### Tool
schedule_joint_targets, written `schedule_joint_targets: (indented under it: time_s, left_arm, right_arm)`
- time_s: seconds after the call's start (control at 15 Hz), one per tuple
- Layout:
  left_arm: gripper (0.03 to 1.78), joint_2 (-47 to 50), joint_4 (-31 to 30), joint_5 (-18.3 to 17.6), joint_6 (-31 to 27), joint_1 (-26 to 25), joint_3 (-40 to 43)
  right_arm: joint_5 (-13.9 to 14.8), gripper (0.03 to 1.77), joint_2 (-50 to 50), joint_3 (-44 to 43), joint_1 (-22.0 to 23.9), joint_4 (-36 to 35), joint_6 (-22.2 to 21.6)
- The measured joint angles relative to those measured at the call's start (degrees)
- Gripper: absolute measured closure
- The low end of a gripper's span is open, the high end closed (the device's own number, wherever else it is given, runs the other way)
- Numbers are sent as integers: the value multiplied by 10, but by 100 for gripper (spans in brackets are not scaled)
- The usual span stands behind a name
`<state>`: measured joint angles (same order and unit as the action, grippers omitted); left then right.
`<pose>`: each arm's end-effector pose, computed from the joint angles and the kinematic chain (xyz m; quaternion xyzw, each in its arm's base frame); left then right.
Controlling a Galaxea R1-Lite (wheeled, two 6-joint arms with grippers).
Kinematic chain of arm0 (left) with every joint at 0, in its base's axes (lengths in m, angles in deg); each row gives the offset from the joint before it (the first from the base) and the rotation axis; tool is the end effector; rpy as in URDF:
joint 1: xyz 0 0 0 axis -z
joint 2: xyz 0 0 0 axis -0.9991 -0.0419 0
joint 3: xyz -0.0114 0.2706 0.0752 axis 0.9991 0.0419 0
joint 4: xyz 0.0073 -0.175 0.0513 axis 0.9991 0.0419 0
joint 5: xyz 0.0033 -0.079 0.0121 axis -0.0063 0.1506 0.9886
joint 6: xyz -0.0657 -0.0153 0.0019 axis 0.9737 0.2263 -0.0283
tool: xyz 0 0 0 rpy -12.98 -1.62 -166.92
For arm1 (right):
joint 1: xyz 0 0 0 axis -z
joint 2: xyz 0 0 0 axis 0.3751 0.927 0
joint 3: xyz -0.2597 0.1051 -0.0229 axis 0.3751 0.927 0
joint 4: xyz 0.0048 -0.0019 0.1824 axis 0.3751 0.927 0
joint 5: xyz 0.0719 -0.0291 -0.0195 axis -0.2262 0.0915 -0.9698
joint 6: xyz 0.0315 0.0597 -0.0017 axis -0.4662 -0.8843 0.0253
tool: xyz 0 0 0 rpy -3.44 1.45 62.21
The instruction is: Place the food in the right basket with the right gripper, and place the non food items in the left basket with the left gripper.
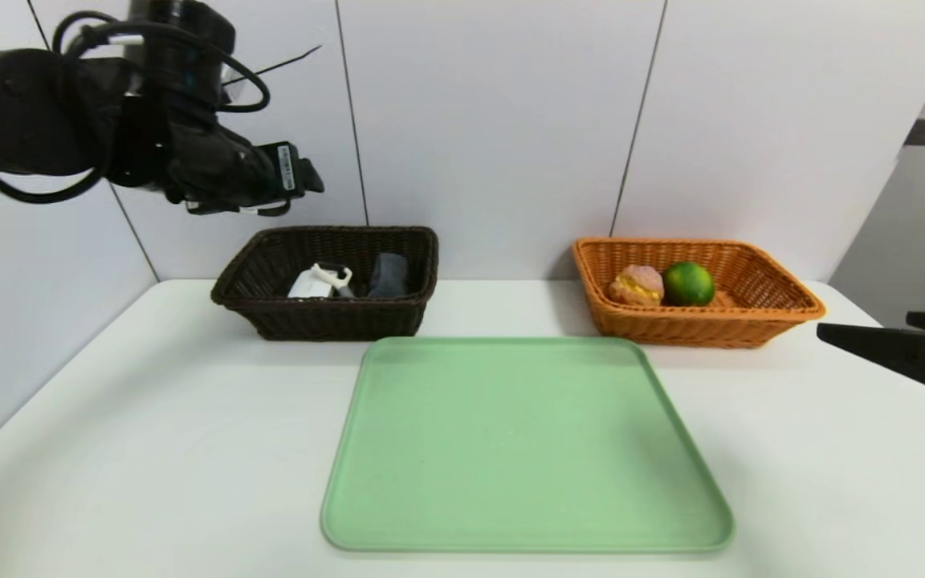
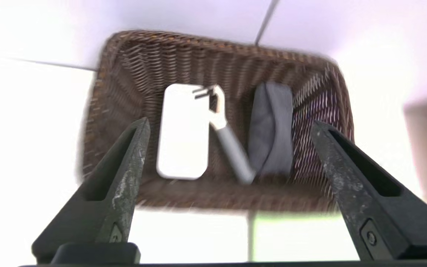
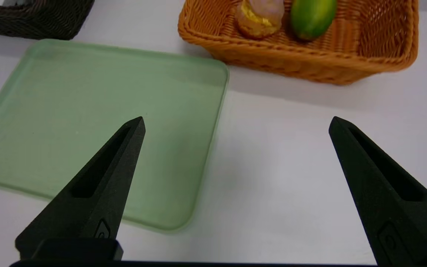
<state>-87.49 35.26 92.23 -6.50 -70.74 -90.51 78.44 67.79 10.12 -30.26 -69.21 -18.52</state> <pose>0.3576 -0.0925 0.2761 -0.0755 0.1999 -0.0067 0.9769 0.1851 0.0335 0.2268 0.0042 0.1988 0.1164 0.9731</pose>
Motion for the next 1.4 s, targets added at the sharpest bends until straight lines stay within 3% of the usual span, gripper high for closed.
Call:
schedule_joint_targets:
  time_s: [0.13, 0.27, 0.53, 0.73, 0.93, 1.4]
  left_arm:
    - [23, 78, -58, -5, -68, 2, 101]
    - [20, 155, -117, 7, -106, 3, 190]
    - [17, 301, -144, 62, -118, -21, 344]
    - [15, 411, -146, 71, -121, -79, 432]
    - [14, 529, -145, 76, -122, -105, 517]
    - [12, 822, -117, 88, -117, -132, 709]
  right_arm:
    - [4, 9, 48, -34, -1, -30, 32]
    - [20, 9, 104, -51, -11, -116, 43]
    - [110, 9, 185, -56, -24, -292, 48]
    - [117, 9, 171, -39, -25, -297, 49]
    - [125, 9, 110, 6, -19, -299, 54]
    - [128, 9, -134, 202, 33, -288, 57]
